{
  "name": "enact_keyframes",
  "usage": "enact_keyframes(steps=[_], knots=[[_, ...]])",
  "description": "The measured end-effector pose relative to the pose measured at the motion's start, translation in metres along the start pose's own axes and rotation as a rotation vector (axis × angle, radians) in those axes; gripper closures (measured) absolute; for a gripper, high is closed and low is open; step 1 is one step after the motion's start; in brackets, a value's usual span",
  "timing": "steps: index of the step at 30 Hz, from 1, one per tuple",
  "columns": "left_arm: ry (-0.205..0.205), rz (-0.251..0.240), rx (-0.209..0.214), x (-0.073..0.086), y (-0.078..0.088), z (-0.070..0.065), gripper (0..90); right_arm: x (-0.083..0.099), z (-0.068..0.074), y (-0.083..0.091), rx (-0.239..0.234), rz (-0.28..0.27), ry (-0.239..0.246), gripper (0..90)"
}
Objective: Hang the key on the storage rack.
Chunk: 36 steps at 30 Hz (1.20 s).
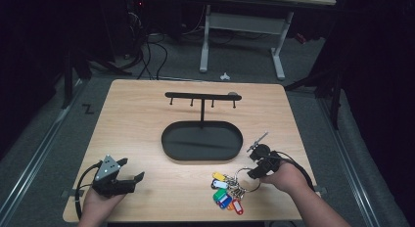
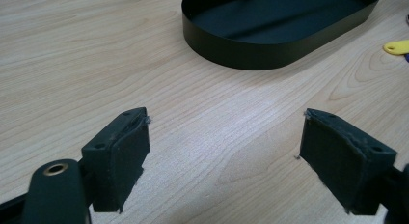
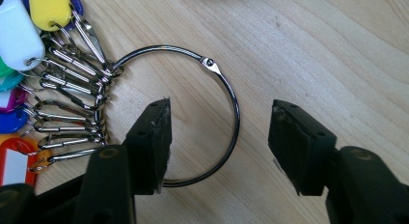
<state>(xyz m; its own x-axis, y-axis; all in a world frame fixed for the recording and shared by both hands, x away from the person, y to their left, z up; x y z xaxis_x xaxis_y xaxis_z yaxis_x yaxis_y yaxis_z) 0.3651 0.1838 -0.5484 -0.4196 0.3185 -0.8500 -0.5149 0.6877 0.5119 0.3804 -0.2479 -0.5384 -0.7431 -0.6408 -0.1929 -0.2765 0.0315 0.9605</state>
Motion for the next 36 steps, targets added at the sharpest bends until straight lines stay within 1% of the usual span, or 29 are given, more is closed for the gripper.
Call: enact_keyframes(steps=[1, 2, 6, 8, 9, 10, 11, 13, 15, 18, 20, 21, 22, 23, 24, 25, 26, 27, 28, 29, 32, 33, 36], knots=[[0.0, -0.001, 0.0, 0.0, 0.0, 0.0, 18.2, 0.0, 0.0, 0.0, 0.0, 0.0, 0.0, 43.8], [0.001, -0.003, -0.001, 0.0, 0.0, 0.0, 18.2, -0.002, 0.0, -0.002, 0.005, 0.014, 0.016, 44.1], [0.001, -0.003, 0.001, 0.0, 0.001, 0.0, 18.2, -0.005, 0.003, -0.003, -0.008, 0.032, 0.011, 45.1], [0.001, -0.004, 0.003, 0.0, 0.001, 0.0, 18.2, -0.007, 0.003, -0.004, -0.002, 0.037, 0.03, 45.4], [0.001, -0.004, 0.004, 0.0, 0.001, -0.001, 18.2, -0.007, 0.005, -0.003, -0.003, 0.046, 0.024, 45.6], [0.002, -0.004, 0.005, 0.0, 0.001, -0.001, 18.2, -0.008, 0.005, -0.003, -0.002, 0.04, 0.038, 45.8], [0.002, -0.004, 0.005, 0.0, 0.001, -0.001, 18.2, -0.009, 0.006, -0.003, -0.003, 0.043, 0.036, 46.2], [0.002, -0.003, 0.006, 0.0, 0.0, -0.001, 18.2, -0.009, 0.006, -0.004, -0.005, 0.047, 0.057, 47.3], [0.003, -0.003, 0.007, 0.0, 0.001, -0.002, 18.2, -0.009, 0.006, -0.005, -0.007, 0.059, 0.058, 48.6], [0.003, -0.003, 0.007, 0.0, 0.0, -0.001, 18.2, -0.011, 0.007, -0.005, -0.005, 0.079, 0.031, 48.7], [0.003, 0.002, 0.009, 0.0, 0.0, -0.001, 18.2, -0.013, 0.006, -0.004, -0.005, 0.078, 0.034, 50.0], [0.002, 0.002, 0.008, 0.0, 0.0, -0.001, 18.2, -0.014, 0.007, -0.003, -0.009, 0.085, 0.026, 51.9], [0.001, 0.002, 0.008, 0.0, 0.0, -0.001, 18.2, -0.014, 0.007, -0.003, -0.009, 0.085, 0.026, 51.9], [0.0, 0.005, 0.012, 0.0, -0.001, -0.002, 18.3, -0.015, 0.005, -0.004, -0.007, 0.081, 0.042, 52.3], [-0.002, 0.007, 0.013, 0.0, -0.001, -0.002, 18.4, -0.016, 0.005, -0.006, -0.002, 0.086, 0.048, 53.2], [-0.004, 0.01, 0.015, 0.001, -0.002, -0.003, 18.4, -0.016, 0.005, -0.006, -0.005, 0.098, 0.038, 54.7], [-0.007, 0.013, 0.016, 0.001, -0.002, -0.003, 18.4, -0.017, 0.004, -0.008, -0.003, 0.103, 0.045, 57.6], [-0.007, 0.013, 0.017, 0.001, -0.003, -0.003, 18.3, -0.017, 0.004, -0.009, -0.008, 0.117, 0.037, 60.0], [-0.007, 0.013, 0.017, 0.001, -0.003, -0.003, 18.4, -0.017, 0.003, -0.01, -0.008, 0.114, 0.049, 60.9], [-0.008, 0.014, 0.017, 0.001, -0.002, -0.003, 18.4, -0.018, 0.002, -0.011, 0.0, 0.122, 0.062, 62.2], [-0.007, 0.012, 0.014, 0.001, -0.001, -0.003, 18.4, -0.018, 0.0, -0.016, -0.016, 0.142, 0.078, 63.6], [-0.008, 0.012, 0.013, 0.001, -0.001, -0.004, 18.4, -0.018, -0.001, -0.018, -0.02, 0.152, 0.071, 64.0], [-0.01, 0.011, 0.015, 0.002, 0.0, -0.005, 18.6, -0.017, -0.002, -0.021, -0.041, 0.169, 0.073, 64.4]])
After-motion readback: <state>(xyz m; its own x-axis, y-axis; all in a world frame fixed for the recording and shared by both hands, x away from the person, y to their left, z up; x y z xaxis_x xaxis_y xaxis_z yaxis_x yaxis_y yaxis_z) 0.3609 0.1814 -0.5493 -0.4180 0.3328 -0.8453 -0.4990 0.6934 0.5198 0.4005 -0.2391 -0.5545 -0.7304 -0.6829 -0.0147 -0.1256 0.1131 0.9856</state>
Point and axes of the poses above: each handheld gripper's, and its own axes: y roughly backward along the jaws, x roughly out of its underside, z roughly to its left, the point moved 7 cm from there along -y, roughly forward along the jaws, and after that the axes turned 10 degrees about x, right-handed, at the moved point
